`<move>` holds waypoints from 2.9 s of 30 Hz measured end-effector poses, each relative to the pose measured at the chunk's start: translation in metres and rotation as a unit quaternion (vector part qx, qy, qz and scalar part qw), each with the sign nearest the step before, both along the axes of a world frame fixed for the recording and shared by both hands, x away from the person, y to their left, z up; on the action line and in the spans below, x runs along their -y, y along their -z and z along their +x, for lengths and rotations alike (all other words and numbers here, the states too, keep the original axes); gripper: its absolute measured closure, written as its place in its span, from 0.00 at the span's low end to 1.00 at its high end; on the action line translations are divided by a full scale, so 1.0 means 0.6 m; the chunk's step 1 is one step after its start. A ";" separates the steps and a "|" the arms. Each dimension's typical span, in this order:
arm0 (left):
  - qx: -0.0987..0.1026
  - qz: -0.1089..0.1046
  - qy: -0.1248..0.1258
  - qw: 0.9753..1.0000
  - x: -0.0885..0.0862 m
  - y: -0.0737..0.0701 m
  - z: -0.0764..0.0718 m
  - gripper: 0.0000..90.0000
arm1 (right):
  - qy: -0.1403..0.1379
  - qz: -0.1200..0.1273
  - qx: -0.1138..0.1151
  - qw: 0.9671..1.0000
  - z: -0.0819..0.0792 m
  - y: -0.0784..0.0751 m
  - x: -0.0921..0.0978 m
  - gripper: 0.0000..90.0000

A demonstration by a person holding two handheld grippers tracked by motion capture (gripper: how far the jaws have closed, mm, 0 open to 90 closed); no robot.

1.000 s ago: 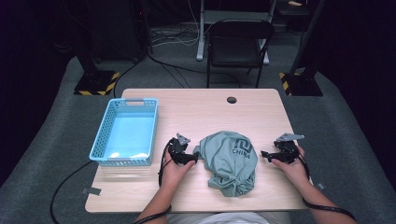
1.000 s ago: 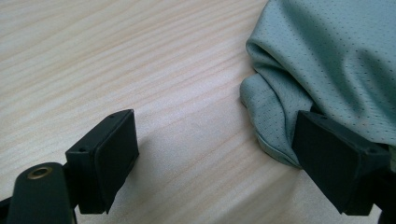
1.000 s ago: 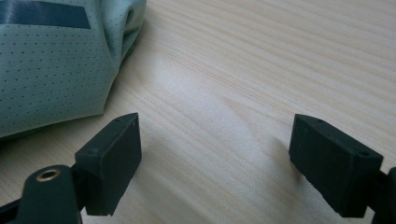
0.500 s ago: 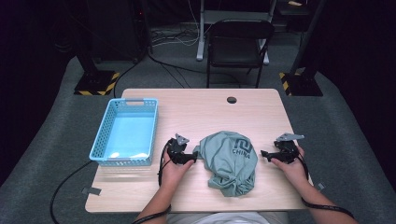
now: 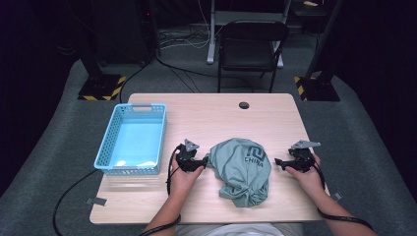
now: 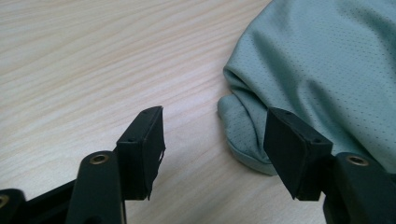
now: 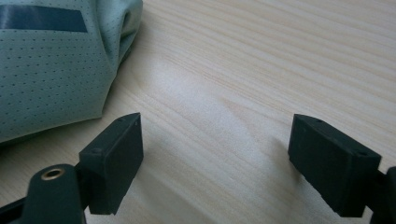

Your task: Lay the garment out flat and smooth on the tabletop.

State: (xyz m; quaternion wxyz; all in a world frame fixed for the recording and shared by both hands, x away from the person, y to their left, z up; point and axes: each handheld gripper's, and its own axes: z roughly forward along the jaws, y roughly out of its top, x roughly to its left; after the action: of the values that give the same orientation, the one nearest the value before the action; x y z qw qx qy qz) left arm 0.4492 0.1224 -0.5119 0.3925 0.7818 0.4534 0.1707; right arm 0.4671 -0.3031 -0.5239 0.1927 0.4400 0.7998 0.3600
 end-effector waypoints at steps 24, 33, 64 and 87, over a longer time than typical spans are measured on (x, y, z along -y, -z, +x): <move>-0.010 0.049 0.044 0.998 0.040 0.008 0.000 0.71 | -0.064 0.135 0.021 0.989 -0.047 -0.063 -0.039 0.49; -0.019 0.028 0.054 0.998 0.036 0.009 0.001 0.88 | -0.134 0.123 -0.047 0.982 -0.047 -0.045 -0.071 0.75; 0.058 0.099 -0.019 0.993 -0.002 -0.076 0.084 0.93 | -0.055 0.161 0.044 0.984 -0.038 -0.129 0.048 0.99; -0.019 0.020 0.076 0.997 0.053 -0.031 0.009 0.69 | -0.011 0.112 0.044 0.993 -0.035 -0.109 0.050 0.71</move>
State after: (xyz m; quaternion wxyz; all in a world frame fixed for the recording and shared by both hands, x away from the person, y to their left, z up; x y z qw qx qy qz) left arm 0.4546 0.0906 -0.4932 0.3796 0.8247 0.3969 0.1348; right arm 0.4463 -0.3330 -0.4584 0.1730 0.4339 0.7500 0.4683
